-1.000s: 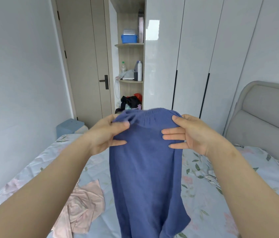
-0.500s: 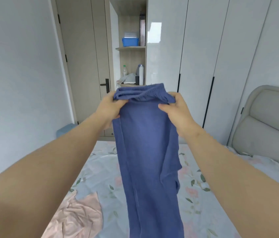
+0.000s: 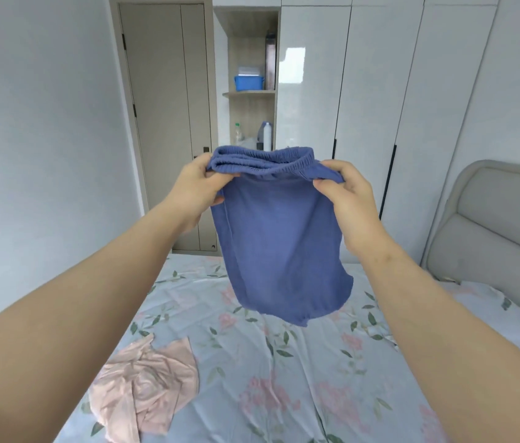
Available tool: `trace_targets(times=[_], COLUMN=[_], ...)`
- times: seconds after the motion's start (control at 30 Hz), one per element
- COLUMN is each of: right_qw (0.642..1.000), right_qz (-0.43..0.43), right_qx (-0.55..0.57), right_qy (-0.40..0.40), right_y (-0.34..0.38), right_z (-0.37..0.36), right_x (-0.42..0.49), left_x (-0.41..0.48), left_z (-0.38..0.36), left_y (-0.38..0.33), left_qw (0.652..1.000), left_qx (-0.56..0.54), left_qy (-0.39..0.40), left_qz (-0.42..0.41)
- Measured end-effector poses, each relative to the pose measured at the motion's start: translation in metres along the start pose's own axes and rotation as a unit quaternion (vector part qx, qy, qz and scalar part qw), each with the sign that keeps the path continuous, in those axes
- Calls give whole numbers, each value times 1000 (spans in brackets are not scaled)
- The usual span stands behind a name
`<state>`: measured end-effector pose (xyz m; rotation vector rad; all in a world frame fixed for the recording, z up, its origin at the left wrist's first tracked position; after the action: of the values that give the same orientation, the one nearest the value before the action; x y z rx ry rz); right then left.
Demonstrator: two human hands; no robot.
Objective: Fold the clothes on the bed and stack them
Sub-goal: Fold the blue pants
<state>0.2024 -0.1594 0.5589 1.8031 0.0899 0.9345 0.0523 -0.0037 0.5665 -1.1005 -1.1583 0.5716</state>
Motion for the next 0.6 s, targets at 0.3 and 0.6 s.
trace_targets(times=[0.3,0.6], right_qw=[984,935], right_qz=[-179,-331], right_qx=[-16,-126], right_qy=[-16,22], right_y=[-71,-140], right_z=[35,68], right_x=[-130,-223], left_x=[-119,-201], left_z=[30,46], left_y=[75,158], left_qw=[976,911], left_qx=[88,215], left_qy=[75,150], left_qz=[183,319])
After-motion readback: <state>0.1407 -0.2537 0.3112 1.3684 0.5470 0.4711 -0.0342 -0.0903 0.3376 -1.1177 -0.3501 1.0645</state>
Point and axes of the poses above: each hand's wrist, its own x-axis towards the middle knuckle, its own z-axis out of the back of the hand, y = z × x, the point moved 3 cm from there along x, towards the middle knuckle, and after that the axes turned 11 degrees about -y, right-handed, at the moved point
